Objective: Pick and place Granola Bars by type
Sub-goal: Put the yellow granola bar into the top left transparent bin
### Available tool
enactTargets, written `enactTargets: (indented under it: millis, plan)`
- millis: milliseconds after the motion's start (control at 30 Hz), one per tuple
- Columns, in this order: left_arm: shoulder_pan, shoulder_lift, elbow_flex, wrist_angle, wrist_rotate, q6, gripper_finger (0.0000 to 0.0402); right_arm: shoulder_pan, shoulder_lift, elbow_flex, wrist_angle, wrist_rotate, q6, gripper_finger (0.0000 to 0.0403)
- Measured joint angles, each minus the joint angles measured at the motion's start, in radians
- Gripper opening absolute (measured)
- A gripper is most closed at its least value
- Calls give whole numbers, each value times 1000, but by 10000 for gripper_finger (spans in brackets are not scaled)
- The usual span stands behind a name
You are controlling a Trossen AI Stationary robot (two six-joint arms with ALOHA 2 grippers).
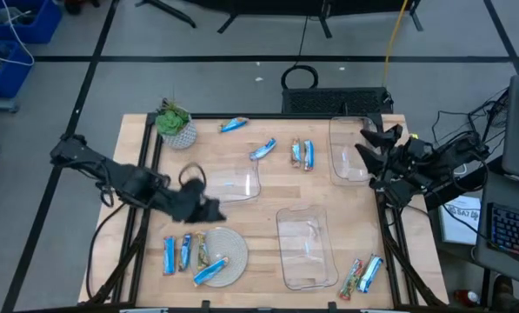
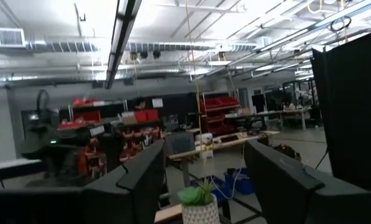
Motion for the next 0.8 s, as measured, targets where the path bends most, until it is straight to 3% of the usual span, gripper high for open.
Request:
enactTargets:
  millis: [133, 233, 333, 433, 800]
  plan:
    - [-101, 81, -5, -2, 77, -185, 310, 0, 0, 0, -42, -1, 14, 210]
    - [-160, 146, -6, -15, 74, -283, 310, 0, -1, 0, -62, -4, 10, 210]
    - [-187, 203, -6, -37, 57, -370, 310, 0, 0, 0, -69, -5, 6, 210]
    - [-189, 264, -6, -104, 116, -500, 310, 0, -1, 0, -74, -5, 4, 210]
    - [-183, 476, -7, -110, 180, -559, 310, 0, -1, 0, -84, -6, 3, 210]
